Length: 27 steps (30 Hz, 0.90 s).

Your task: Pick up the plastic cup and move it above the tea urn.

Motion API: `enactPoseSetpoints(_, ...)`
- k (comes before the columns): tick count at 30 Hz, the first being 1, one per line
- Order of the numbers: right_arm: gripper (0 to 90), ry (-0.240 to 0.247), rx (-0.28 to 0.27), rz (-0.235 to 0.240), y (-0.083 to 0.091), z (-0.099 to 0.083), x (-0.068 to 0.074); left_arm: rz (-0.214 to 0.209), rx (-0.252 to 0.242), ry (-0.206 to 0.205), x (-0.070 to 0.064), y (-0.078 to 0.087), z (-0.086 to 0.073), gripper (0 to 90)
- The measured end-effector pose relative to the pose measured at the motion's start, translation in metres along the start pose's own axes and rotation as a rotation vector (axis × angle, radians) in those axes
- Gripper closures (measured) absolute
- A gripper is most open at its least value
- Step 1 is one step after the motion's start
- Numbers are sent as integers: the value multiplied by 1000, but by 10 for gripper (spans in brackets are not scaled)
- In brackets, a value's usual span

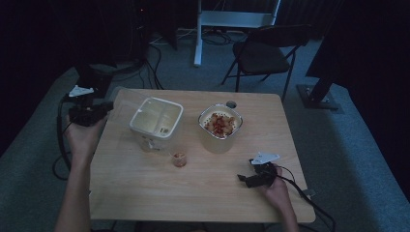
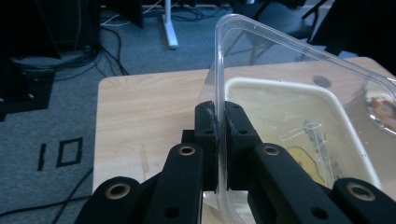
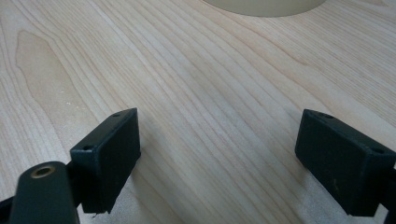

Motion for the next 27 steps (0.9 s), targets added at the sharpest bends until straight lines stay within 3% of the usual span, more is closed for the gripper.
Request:
enactPoseSetpoints(3, 138, 0, -1, 0, 0, 0, 0, 28, 20, -3, 0, -11, 10, 867)
enactPoseSetpoints(5, 137, -1, 0, 0, 0, 0, 0, 14, -1, 15, 0, -14, 14, 835)
enactPoseSetpoints(7, 138, -1, 0, 0, 0, 0, 0, 13, -17, 2, -3, -15, 17, 638)
enactPoseSetpoints(9, 138, -1, -1, -1, 0, 0, 0, 20, -34, -12, -7, -13, 18, 551)
enactPoseSetpoints(14, 138, -1, -1, 0, 0, 0, 0, 14, -52, -24, -11, -7, 15, 537)
enactPoseSetpoints(23, 138, 0, 0, -1, 0, 0, 0, -12, -49, -16, -13, -7, -7, 532)
enactPoseSetpoints(27, 137, -2, 1, -2, 0, 0, 0, -7, -36, -42, -21, -10, -13, 523)
Point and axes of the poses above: each handheld gripper's, and its own axes: y roughly backward along the jaws, z roughly out of its top, x roughly to its left, the point moved 1 cm from there along -y, roughly forward along the jaws, and after that the axes turned 13 degrees about -y, right-handed, at the moved point
